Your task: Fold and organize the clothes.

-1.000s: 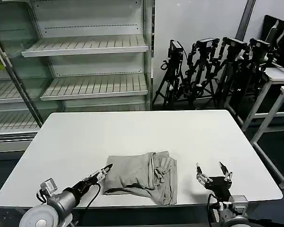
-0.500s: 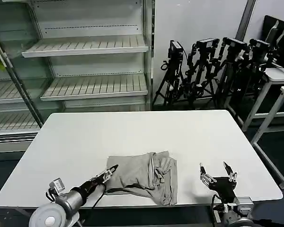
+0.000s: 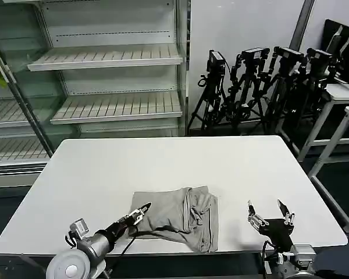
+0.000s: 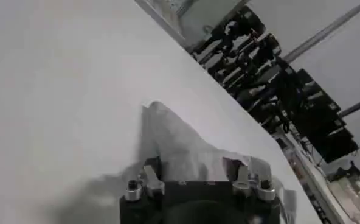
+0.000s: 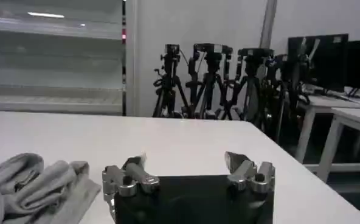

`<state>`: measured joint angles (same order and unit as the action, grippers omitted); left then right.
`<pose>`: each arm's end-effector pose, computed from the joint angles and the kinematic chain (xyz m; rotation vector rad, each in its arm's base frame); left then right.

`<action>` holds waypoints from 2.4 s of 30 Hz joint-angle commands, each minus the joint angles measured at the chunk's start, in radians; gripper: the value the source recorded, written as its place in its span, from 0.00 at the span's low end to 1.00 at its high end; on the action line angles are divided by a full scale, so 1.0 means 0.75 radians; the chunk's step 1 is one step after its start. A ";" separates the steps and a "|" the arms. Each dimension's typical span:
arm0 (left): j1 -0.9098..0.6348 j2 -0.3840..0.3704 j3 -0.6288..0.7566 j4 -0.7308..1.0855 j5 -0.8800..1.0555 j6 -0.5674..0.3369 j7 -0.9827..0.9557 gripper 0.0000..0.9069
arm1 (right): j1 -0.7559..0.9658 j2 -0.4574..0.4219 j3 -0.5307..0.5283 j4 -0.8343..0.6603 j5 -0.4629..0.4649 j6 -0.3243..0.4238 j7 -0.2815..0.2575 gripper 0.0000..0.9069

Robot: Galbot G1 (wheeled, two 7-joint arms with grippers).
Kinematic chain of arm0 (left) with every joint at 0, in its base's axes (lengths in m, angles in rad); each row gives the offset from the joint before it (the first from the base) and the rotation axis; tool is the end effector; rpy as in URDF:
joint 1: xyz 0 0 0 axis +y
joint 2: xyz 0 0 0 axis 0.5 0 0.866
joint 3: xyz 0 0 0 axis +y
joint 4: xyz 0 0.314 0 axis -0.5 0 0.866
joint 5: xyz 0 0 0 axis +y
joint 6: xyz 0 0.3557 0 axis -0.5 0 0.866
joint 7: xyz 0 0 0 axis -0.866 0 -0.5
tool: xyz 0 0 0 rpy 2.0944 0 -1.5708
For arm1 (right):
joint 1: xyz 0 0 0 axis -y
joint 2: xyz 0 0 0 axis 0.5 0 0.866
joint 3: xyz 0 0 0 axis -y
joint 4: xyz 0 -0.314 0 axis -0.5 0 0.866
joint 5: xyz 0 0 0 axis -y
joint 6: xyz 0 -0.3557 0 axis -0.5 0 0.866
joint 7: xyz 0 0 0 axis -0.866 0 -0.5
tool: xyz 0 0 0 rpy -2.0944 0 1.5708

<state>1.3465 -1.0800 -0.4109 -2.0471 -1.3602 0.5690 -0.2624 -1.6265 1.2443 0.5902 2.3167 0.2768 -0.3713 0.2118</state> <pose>0.2560 0.0398 -0.2358 -0.4298 -2.2612 0.9096 0.1835 -0.0398 -0.1956 -0.0688 -2.9286 0.1126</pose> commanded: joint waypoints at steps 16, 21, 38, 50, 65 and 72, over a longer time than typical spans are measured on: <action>0.000 -0.008 -0.039 -0.046 -0.071 0.009 -0.015 0.08 | -0.002 -0.007 0.010 0.016 0.004 0.001 0.001 1.00; 0.017 0.008 -0.103 -0.091 -0.094 0.009 -0.028 0.08 | 0.017 -0.015 0.003 0.013 0.013 -0.005 0.002 1.00; 0.117 0.431 -0.864 0.151 0.061 0.009 0.140 0.08 | 0.176 -0.058 -0.063 -0.042 0.085 -0.013 0.002 1.00; 0.176 0.511 -0.952 -0.120 0.233 0.009 0.219 0.08 | 0.211 -0.052 -0.112 -0.063 0.091 -0.001 -0.004 1.00; -0.329 0.118 0.314 -0.093 0.575 -0.037 0.010 0.08 | 0.073 0.056 -0.100 -0.028 -0.050 0.036 -0.014 1.00; -0.573 -0.103 0.497 0.089 0.380 -0.015 -0.076 0.08 | 0.030 0.079 -0.076 -0.022 -0.071 0.044 -0.017 1.00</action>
<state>1.2105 -0.9323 -0.4337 -2.1129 -1.0167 0.5574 -0.2312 -1.5610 1.2764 0.5237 2.2975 0.2552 -0.3430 0.2002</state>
